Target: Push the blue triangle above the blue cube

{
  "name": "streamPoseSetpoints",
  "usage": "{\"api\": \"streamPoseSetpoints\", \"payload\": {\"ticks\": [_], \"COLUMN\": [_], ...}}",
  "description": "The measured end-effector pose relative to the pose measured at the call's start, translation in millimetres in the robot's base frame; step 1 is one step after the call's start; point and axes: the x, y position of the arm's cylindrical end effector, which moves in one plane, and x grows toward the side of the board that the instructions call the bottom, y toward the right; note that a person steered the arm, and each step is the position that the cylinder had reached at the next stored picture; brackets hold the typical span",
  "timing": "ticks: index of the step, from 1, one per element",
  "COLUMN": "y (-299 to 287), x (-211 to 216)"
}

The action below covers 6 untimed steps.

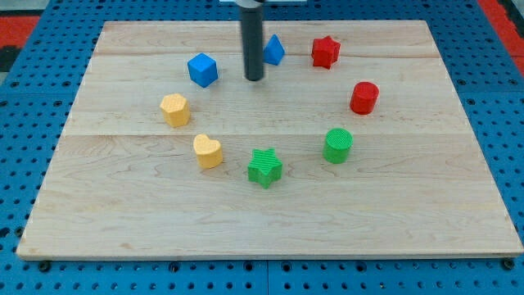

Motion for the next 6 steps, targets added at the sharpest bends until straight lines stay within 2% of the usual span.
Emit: {"api": "streamPoseSetpoints", "payload": {"ticks": [1,2,3,4,5,6], "y": [48.9,54.0,38.9,14.4,-51.5,-44.4], "x": [-9.6,-48.7,-67.0,-67.0,-67.7,-89.1]}}
